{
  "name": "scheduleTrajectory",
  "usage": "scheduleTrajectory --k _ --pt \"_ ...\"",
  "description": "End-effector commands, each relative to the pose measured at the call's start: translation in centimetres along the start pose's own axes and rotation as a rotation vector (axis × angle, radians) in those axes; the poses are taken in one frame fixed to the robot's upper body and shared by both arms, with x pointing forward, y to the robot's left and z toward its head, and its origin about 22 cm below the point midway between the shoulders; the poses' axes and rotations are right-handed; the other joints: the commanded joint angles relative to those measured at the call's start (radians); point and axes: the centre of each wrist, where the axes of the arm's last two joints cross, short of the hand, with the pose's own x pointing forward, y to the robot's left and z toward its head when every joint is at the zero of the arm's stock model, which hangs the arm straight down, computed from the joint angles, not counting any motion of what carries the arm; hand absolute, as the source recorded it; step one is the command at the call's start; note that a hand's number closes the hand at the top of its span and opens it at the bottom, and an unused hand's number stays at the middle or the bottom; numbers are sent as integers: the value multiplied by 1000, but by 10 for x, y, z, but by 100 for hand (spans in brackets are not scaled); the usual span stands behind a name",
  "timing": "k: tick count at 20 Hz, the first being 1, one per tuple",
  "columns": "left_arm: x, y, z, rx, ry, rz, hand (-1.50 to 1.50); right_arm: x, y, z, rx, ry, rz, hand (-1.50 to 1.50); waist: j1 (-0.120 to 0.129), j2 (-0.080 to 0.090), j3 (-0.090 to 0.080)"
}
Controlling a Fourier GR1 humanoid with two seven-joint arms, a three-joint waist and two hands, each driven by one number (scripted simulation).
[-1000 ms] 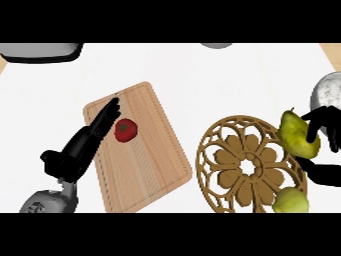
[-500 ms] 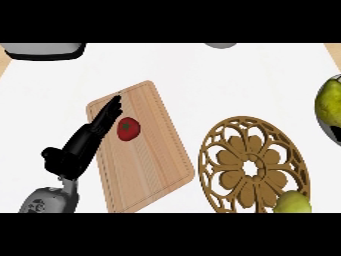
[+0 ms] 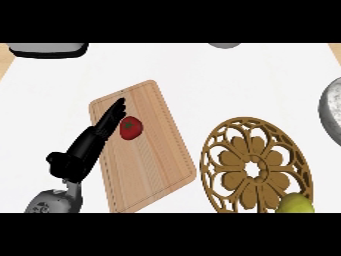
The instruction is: Pick the pear from the placemat and place it in the bowl
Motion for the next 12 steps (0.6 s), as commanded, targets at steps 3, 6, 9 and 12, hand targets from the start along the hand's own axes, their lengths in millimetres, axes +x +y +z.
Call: scheduleTrajectory --k 3,6,9,12 --pt "6 -2 -9 -14 -15 -3 0 -44 27 -7 260 123 57 150 19 8 1" --pt "12 -2 -12 -27 -12 -5 0 -60 25 -17 389 196 -43 150 26 10 2" --pt "11 -5 -10 -9 -21 5 0 -63 22 -28 451 134 -163 -150 15 4 1" --pt "15 -2 -3 -26 -8 11 0 -71 38 -28 393 74 -221 -150 14 4 1"
